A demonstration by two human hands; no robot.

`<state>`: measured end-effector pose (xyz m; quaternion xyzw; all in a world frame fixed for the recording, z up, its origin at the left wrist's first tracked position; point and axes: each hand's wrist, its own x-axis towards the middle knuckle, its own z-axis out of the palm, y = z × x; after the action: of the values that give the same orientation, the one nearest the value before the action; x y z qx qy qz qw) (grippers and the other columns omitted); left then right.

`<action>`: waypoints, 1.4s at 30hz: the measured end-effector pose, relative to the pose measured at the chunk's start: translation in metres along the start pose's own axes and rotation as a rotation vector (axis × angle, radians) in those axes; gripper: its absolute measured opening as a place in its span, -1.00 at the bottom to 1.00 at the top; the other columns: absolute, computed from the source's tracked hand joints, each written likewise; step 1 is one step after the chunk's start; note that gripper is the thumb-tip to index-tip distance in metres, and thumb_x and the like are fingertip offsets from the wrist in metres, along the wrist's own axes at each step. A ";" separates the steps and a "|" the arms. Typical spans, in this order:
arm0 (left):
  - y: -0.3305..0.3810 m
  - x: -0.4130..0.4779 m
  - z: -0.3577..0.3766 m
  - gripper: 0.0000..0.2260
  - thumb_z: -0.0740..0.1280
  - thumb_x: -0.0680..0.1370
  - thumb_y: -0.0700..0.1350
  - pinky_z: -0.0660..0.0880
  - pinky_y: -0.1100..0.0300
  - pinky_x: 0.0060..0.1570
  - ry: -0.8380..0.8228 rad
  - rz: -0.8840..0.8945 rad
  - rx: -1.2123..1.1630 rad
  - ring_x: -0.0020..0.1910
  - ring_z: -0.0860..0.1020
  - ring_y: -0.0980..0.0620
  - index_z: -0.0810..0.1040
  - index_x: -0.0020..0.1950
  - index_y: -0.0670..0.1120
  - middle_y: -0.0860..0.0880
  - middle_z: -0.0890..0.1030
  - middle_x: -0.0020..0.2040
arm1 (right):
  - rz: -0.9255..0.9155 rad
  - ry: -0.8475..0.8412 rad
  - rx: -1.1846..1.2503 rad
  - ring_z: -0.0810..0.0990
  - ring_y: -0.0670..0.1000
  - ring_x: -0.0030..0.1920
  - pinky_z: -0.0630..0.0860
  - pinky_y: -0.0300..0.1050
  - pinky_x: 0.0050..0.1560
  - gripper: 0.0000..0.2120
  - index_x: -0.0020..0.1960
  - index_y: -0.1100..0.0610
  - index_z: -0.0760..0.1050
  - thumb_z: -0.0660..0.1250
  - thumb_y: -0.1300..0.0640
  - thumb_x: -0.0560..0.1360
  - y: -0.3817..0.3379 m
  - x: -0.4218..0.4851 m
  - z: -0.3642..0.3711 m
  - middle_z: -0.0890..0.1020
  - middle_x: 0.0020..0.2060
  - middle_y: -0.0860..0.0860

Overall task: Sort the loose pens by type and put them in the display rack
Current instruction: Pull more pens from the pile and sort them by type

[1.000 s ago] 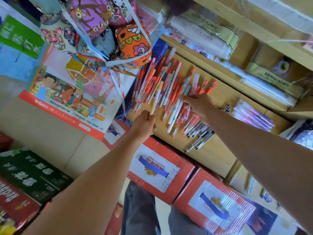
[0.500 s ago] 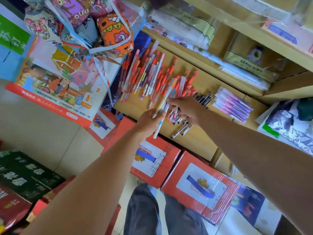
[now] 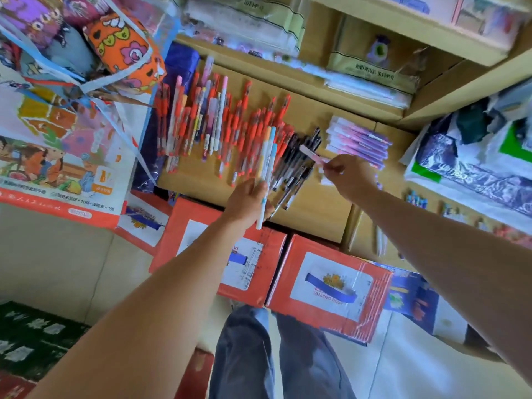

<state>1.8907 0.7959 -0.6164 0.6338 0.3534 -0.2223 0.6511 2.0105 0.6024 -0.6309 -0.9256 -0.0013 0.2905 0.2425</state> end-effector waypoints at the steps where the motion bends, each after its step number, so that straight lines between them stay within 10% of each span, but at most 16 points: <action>1: 0.002 0.002 0.006 -0.82 0.15 0.66 -0.07 0.48 0.26 -0.45 -0.008 0.003 -0.019 -0.42 0.52 0.03 0.42 0.01 -0.17 -0.11 0.49 -0.28 | 0.000 0.041 -0.022 0.61 0.08 -0.07 0.48 -0.15 -0.14 -0.87 0.03 0.11 0.64 0.37 0.12 0.51 0.010 0.006 -0.007 0.64 -0.10 0.07; 24: 0.024 0.036 0.057 -0.78 0.14 0.66 -0.02 0.45 0.32 -0.43 -0.039 0.037 0.160 -0.53 0.48 0.18 0.47 0.02 -0.13 -0.11 0.54 -0.33 | -0.038 0.298 -0.283 0.58 0.22 -0.05 0.49 0.00 -0.12 -0.89 0.02 0.10 0.55 0.35 0.18 0.50 0.057 0.060 -0.046 0.52 0.07 0.16; 29: 0.019 0.029 0.059 -0.75 0.13 0.67 -0.03 0.45 0.26 -0.34 -0.076 0.077 0.198 -0.51 0.47 0.15 0.47 0.05 -0.19 -0.06 0.54 -0.36 | -0.086 0.227 0.091 0.56 0.00 -0.16 0.46 -0.22 -0.15 -0.86 0.00 0.12 0.61 0.40 0.09 0.49 0.044 0.041 -0.036 0.61 -0.09 0.03; 35: 0.011 0.003 0.073 -0.75 0.15 0.66 -0.04 0.43 0.30 -0.37 -0.166 0.105 0.166 -0.49 0.48 0.15 0.48 0.07 -0.21 0.00 0.52 -0.30 | 0.146 -0.350 0.833 0.40 -0.08 -0.39 0.35 -0.24 -0.35 -0.86 -0.10 0.18 0.54 0.37 0.09 0.52 0.013 -0.016 -0.007 0.48 -0.34 0.00; 42: -0.003 -0.025 0.098 -0.69 0.14 0.66 0.01 0.53 0.20 -0.30 -0.318 0.023 0.253 -0.36 0.62 0.02 0.52 0.15 -0.20 -0.13 0.67 -0.20 | 0.233 -0.157 1.039 0.41 -0.09 -0.46 0.37 -0.32 -0.45 -0.83 -0.24 0.19 0.52 0.37 0.18 0.51 0.050 -0.066 -0.003 0.48 -0.47 0.01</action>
<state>1.8898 0.6950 -0.6051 0.6714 0.2082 -0.3547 0.6165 1.9502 0.5474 -0.6158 -0.6532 0.2272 0.3463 0.6338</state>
